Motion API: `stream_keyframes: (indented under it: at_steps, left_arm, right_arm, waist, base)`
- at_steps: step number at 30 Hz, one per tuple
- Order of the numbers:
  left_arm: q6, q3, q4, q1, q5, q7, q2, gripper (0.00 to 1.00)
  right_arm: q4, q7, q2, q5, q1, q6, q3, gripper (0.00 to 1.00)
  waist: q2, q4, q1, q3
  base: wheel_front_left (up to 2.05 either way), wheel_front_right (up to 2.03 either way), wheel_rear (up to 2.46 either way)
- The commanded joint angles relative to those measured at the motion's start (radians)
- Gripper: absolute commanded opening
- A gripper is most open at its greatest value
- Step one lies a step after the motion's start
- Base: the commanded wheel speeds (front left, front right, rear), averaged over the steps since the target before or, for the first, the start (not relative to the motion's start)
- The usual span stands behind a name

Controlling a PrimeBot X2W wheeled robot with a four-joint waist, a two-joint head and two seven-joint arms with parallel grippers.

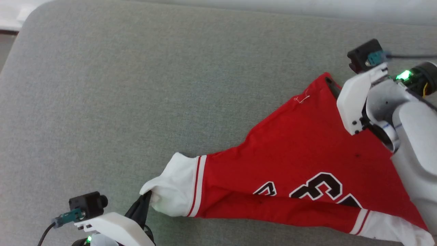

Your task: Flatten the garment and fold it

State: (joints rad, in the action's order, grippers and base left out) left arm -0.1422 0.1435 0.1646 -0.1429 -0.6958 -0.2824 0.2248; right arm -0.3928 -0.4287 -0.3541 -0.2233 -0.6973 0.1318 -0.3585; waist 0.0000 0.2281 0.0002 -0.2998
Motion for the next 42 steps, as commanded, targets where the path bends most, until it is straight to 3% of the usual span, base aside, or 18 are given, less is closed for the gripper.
stream_keyframes:
  at_steps: [1, 11, 12, 13, 16, 17, 23, 30, 38, 42]
  left_arm:
    - [0.008, 0.004, -0.009, 0.021, -0.007, 0.008, -0.005, 0.00]
    - [0.029, 0.026, -0.053, 0.053, -0.013, 0.030, -0.024, 0.00]
    - [0.030, 0.027, -0.056, 0.054, -0.013, 0.032, -0.025, 0.00]
    - [0.031, 0.027, -0.059, 0.054, -0.014, 0.033, -0.026, 0.00]
    - [0.032, 0.029, -0.065, 0.056, -0.016, 0.036, -0.028, 0.00]
    - [0.032, 0.028, -0.066, 0.057, -0.016, 0.037, -0.028, 0.00]
    - [0.024, 0.019, -0.065, 0.043, -0.018, 0.043, -0.021, 0.00]
    - [0.003, -0.003, -0.038, 0.002, -0.013, 0.043, 0.002, 0.00]
    - [-0.021, -0.035, 0.005, -0.020, 0.015, 0.077, 0.026, 0.00]
    - [-0.028, -0.057, 0.039, -0.005, 0.046, 0.127, 0.039, 0.00]
  right_arm:
    - [-0.032, -0.045, -0.005, -0.016, -0.033, -0.001, -0.017, 1.00]
    - [-0.189, -0.353, 0.002, -0.057, -0.152, -0.001, -0.029, 1.00]
    - [-0.197, -0.377, 0.004, -0.057, -0.156, -0.001, -0.026, 0.65]
    - [-0.203, -0.394, 0.007, -0.056, -0.161, -0.001, -0.018, 0.41]
    - [-0.209, -0.409, 0.024, -0.057, -0.158, -0.001, 0.032, 0.03]
    - [-0.203, -0.398, 0.027, -0.053, -0.153, -0.001, 0.046, 0.00]
    - [-0.111, -0.181, 0.054, -0.037, -0.056, -0.001, 0.151, 0.00]
    - [0.082, 0.129, 0.120, -0.022, 0.202, -0.001, 0.252, 0.00]
    - [0.269, 0.306, 0.235, 0.027, 0.443, -0.001, 0.373, 0.00]
    - [0.374, 0.328, 0.284, 0.040, 0.572, -0.001, 0.432, 0.00]
  waist:
    - [0.0000, 0.038, -0.0002, -0.038]
    - [0.0000, 0.081, -0.0002, -0.069]
    - [0.0000, 0.082, -0.0002, -0.070]
    - [0.0000, 0.082, -0.0002, -0.071]
    - [0.0000, 0.082, -0.0002, -0.070]
    - [0.0000, 0.081, -0.0002, -0.069]
    - [0.0000, 0.059, -0.0002, -0.037]
    - [0.0000, 0.002, -0.0002, 0.041]
    - [0.0000, -0.069, -0.0002, 0.111]
    - [0.0000, -0.107, -0.0002, 0.156]
  base:
    - [0.00, 0.00, 0.00]
    - [0.00, 0.00, 0.00]
    - [0.00, 0.00, 0.00]
    - [0.00, 0.00, 0.00]
    - [0.00, 0.00, 0.00]
    - [0.00, 0.00, 0.00]
    - [0.00, 0.00, 0.00]
    - [0.00, 0.00, 0.00]
    - [0.00, 0.00, 0.00]
    - [0.00, 0.00, 0.00]
